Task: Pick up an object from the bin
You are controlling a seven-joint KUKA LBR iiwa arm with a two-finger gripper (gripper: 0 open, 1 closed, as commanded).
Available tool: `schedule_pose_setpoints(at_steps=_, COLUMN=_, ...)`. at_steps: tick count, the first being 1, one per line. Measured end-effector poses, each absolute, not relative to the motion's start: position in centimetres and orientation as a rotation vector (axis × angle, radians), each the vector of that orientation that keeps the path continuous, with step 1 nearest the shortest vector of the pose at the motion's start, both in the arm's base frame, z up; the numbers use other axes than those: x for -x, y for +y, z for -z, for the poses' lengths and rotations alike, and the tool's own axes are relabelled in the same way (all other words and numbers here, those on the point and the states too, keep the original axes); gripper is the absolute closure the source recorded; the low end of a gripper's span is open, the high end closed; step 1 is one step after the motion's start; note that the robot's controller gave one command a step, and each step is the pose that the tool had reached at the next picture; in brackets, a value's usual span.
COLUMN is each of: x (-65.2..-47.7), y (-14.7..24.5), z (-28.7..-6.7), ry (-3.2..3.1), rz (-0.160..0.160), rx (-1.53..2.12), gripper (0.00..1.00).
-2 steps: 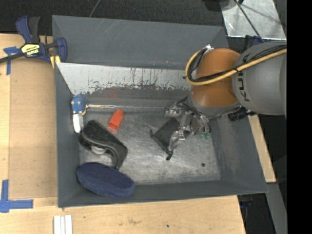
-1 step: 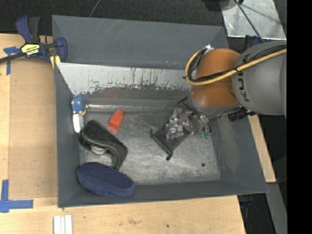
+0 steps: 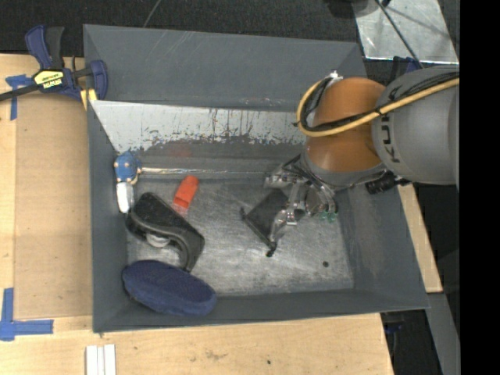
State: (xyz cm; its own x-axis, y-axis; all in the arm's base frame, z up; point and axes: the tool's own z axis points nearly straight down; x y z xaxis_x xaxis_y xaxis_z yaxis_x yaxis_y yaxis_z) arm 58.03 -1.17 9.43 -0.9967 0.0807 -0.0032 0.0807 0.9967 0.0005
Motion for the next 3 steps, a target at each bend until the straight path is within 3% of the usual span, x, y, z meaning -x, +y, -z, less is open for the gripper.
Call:
schedule_pose_setpoints(at_steps=1, x=-58.0, y=-1.2, z=-9.4, ry=3.136, rz=-0.001, rx=-0.127, gripper=1.00)
schedule_pose_setpoints(at_steps=2, x=-59.4, y=-2.0, z=-9.5, ry=3.134, rz=0.000, rx=0.087, gripper=1.00)
schedule_pose_setpoints(at_steps=3, x=-59.3, y=-2.0, z=-9.5, ry=3.134, rz=0.000, rx=0.085, gripper=0.00)
